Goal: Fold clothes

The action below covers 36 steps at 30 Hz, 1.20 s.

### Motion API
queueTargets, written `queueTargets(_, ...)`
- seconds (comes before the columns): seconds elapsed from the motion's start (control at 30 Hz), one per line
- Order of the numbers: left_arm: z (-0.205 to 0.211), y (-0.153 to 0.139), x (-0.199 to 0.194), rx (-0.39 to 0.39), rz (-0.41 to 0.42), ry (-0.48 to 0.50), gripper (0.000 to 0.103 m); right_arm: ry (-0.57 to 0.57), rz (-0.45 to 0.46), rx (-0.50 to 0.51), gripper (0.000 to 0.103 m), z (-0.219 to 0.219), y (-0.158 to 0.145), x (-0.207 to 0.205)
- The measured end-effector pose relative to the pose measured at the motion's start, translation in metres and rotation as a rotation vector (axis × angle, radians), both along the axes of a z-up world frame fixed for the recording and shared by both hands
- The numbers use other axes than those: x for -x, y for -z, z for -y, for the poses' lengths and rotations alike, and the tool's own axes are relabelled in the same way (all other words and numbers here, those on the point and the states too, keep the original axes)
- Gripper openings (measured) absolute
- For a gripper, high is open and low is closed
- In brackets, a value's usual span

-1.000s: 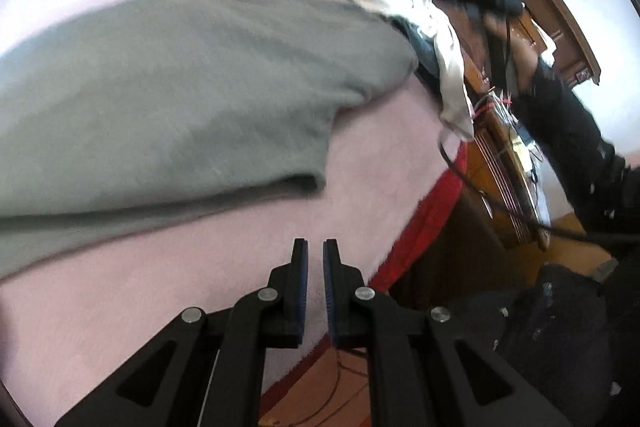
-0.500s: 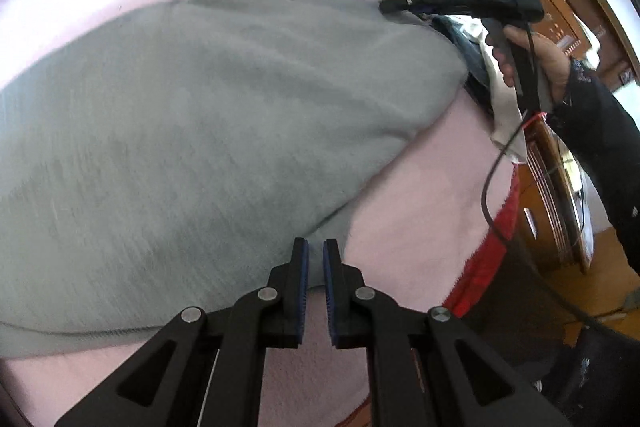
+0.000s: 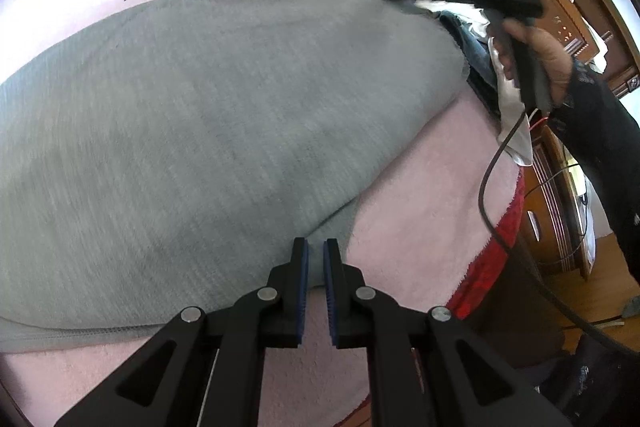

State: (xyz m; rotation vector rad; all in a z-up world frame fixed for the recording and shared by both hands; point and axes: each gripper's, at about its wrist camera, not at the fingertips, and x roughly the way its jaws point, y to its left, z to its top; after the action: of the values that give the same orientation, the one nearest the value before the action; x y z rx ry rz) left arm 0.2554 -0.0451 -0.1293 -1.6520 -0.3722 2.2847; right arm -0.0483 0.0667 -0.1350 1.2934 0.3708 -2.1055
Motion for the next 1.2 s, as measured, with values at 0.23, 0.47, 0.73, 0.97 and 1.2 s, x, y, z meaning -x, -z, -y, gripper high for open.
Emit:
queueTargets(0.23,0.000,0.000,-0.002,0.011,-0.001,-0.005,0.006,-0.019,0.049,0.225,0.026,-0.032,-0.051,-0.061)
queueTargets(0.47,-0.003,0.004,0.006,0.057,-0.007,0.002,0.006,-0.034,0.191,0.037,0.020,-0.011,0.018,-0.059)
queueTargets(0.73,0.000,0.004,0.003,0.092,-0.016,0.004,0.006,0.051,0.226,0.173,0.018,-0.033,-0.004,-0.051)
queueTargets(0.97,0.005,0.002,0.001,0.075,-0.002,-0.018,0.006,0.066,0.322,0.119,0.022,-0.043,0.031,-0.051)
queueTargets(1.2,0.016,-0.020,-0.024,0.207,-0.082,-0.020,0.010,0.073,0.239,0.077,0.023,-0.036,0.003,-0.059)
